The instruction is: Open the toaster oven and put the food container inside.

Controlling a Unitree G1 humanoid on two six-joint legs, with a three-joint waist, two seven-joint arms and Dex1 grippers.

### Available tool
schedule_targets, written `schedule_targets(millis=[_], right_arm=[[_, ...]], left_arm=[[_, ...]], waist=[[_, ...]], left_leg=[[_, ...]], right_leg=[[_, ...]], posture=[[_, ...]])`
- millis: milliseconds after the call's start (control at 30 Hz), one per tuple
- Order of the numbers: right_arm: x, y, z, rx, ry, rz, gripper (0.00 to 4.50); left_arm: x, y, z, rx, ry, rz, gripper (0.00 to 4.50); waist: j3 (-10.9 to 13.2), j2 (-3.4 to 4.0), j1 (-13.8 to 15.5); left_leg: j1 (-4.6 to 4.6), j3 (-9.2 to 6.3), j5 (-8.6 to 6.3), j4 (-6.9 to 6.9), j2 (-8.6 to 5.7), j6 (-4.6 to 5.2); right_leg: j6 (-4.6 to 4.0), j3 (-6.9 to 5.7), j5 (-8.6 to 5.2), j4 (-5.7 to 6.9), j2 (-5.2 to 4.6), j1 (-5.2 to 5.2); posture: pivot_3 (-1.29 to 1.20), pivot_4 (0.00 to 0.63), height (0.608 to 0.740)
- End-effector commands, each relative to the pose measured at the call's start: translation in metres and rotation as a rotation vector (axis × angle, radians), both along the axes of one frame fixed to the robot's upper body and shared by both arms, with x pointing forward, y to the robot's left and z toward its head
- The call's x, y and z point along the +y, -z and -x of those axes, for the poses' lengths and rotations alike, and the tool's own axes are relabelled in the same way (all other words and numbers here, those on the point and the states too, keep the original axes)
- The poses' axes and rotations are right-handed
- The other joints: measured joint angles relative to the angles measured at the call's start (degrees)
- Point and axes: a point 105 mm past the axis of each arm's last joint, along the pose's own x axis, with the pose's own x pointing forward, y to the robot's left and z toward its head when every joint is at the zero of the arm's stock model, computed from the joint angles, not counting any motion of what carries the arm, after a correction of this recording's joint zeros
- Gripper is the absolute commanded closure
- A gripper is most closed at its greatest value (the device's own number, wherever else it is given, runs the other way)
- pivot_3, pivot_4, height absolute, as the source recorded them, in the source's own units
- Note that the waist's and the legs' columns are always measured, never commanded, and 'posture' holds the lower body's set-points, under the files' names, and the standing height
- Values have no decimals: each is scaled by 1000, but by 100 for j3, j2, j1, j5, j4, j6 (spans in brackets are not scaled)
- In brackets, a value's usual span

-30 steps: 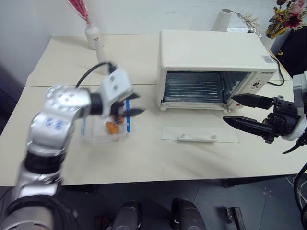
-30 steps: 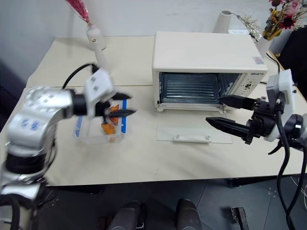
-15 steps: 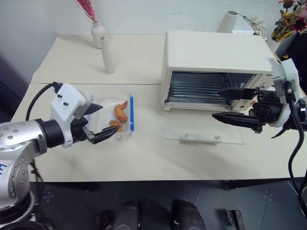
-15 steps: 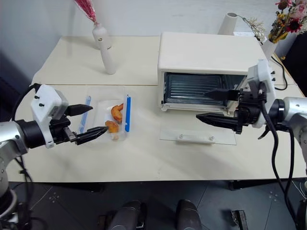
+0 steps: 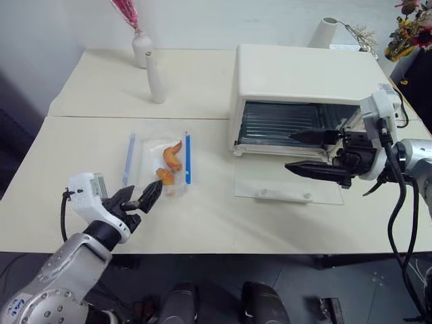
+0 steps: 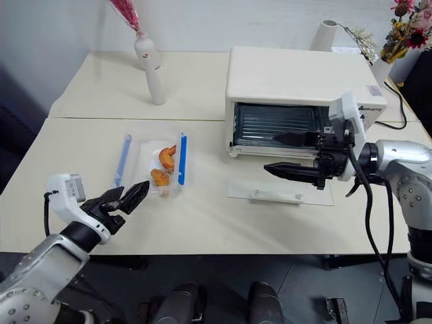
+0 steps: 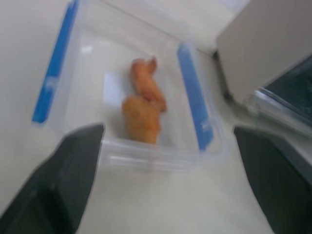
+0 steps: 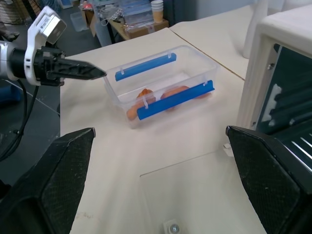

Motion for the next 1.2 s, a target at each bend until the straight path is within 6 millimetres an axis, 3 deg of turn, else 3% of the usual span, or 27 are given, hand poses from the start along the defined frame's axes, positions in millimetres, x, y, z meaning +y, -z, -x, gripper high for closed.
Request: schedule_targets(millis=[33,167,333,667,1033,1200], right_arm=[[0,-11,3,-57,7,-12,0],[0,-15,5,-72,12,-14,0],[-5,-18,8,-72,33,-20,0],[-5,-16,8,-69,49,-25,0],[-5,-18,12,-70,52,-29,0],[-5,-22,16,-79,53,-33,0]], left_arm=[[-6,-13,-2,144,-86,313,14],[-19,-10,-12,255,-180,426,14],[-25,-22,-12,200,-108,345,14],[-26,1,-2,339,-201,411,14],[-17,4,-39,382,-268,526,14],[-13,18,-45,453,-301,536,14]], waist=[[-15,31,-6],[-15,48,30],[-16,47,10],[-15,48,22],[-15,48,27],[-15,47,24]], left_leg=[[12,0,-5,-1,4,-8],[25,-5,2,-5,-38,8],[25,7,1,-14,-53,12],[25,11,2,-22,-37,6],[26,11,3,-22,-42,8],[25,8,3,-22,-41,8]], right_leg=[[-6,19,-3,1,1,1],[-12,20,-6,-37,12,27],[-7,17,-3,-56,59,35],[-7,59,-3,-75,96,36],[-4,99,-2,-73,112,34],[1,99,1,-72,114,33]], posture=[[0,150,740],[0,150,740],[0,150,740],[0,150,740],[0,150,740],[0,150,740]])
